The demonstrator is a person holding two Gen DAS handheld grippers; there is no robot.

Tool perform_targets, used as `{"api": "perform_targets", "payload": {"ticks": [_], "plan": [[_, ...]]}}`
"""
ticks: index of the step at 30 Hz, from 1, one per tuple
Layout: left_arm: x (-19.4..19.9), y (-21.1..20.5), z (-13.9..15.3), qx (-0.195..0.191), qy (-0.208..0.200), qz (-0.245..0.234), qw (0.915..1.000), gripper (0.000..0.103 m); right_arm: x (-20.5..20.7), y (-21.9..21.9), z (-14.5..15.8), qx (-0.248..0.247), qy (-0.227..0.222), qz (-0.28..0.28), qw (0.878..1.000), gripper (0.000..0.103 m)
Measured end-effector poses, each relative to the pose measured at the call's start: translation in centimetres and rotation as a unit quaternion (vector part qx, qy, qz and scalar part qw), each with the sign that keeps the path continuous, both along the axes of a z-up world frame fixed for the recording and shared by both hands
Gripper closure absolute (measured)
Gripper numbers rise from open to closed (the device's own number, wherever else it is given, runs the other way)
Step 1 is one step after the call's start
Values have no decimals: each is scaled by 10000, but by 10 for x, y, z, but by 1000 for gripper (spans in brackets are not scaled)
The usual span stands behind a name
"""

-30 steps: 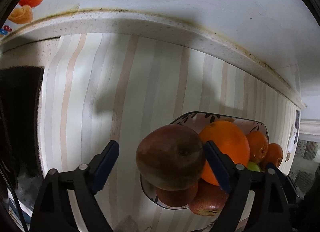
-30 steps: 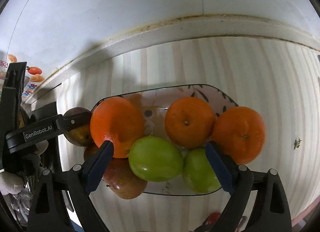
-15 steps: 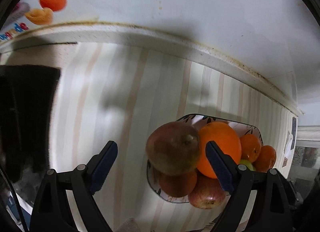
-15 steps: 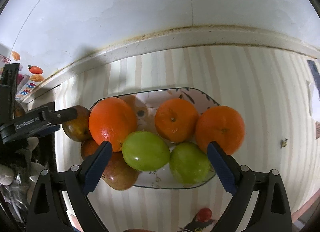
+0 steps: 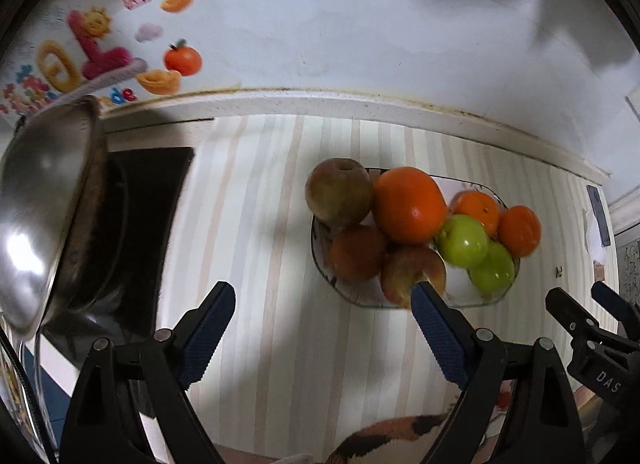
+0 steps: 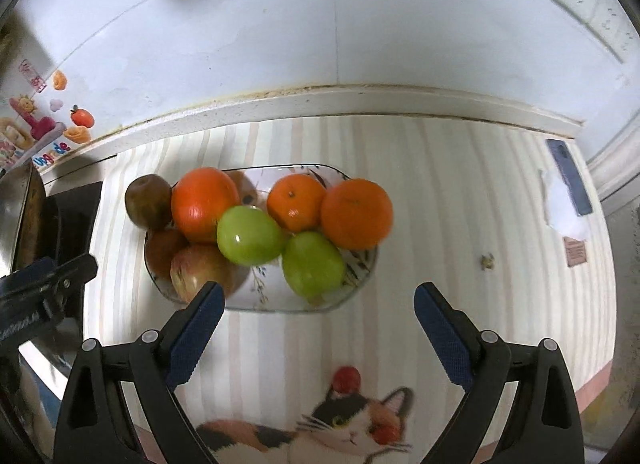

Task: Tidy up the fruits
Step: 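Lift both tools away from the plate toward the cat mat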

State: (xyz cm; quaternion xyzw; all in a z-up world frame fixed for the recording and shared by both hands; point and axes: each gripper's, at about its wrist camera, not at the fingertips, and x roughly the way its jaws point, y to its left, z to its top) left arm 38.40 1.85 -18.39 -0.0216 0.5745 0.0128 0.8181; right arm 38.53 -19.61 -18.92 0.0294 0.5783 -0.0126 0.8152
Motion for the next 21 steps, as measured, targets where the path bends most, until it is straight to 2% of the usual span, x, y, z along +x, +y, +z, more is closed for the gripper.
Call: {"api": "perform_targets", "payload": {"ticks": [6, 11, 14, 18, 21], "plan": [[-42, -18, 25, 130, -385, -163, 9990, 13, -42, -5, 36, -31, -395, 75, 9992, 5], [-68, -28, 52, 43, -645, -219, 9977, 13, -69, -4, 61, 36, -659, 114, 9978, 5], [-78, -35, 59, -121, -690, -241, 9973, 13, -80, -12, 71, 312, -726, 38, 9969, 5], [-86, -51, 51, -278, -559, -347, 9974, 13, -95, -39, 66, 831, -581, -203, 9946, 5], [-89, -71, 28, -286, -338, -499, 9978, 13, -105, -64, 39, 975, -279, -389, 9941, 6]]}}
